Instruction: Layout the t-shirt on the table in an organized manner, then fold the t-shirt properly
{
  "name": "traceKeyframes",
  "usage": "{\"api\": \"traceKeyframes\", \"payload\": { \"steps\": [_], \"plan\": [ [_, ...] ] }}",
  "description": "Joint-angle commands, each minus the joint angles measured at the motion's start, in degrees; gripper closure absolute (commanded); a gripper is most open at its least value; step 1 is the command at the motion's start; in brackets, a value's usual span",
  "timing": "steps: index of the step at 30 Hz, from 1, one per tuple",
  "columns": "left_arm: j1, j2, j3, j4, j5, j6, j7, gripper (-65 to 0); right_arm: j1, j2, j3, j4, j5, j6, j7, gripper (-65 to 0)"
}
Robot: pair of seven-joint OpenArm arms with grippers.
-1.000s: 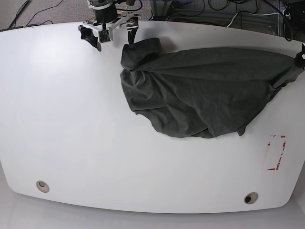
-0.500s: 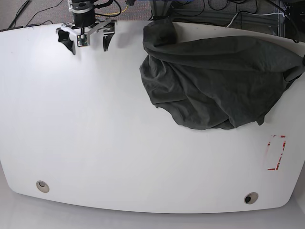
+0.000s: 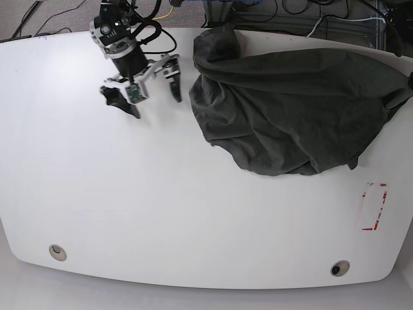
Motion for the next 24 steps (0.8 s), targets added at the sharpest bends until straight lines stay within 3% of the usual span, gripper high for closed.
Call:
{"api": "traceKeyframes", "payload": {
  "steps": [1,6,11,24],
  "plan": [
    [0.28,-1.24,-0.80,0.75,-0.96,-0.36,-0.97,0.0,2.98,-0.04,-1.96,1.44,2.22,1.87,-3.08,-60.1],
    [0.28,-1.15,-0.80,0.75,-0.96,-0.36,-0.97,0.0,8.78,0.13,-4.43,1.26,5.56,4.06,-13.10,-60.1],
    [0.28,-1.15,-0.80,0.75,-0.96,-0.36,-0.97,0.0,14.85,0.22,-4.69,-0.67,7.06,4.24,-19.34,-60.1],
    [0.28,-1.15,-0.80,0.75,-0.96,-0.36,-0.97,0.0,24.08,0.13,-4.95,-14.74,7.32,4.33,-23.21,-59.9]
  ]
}}
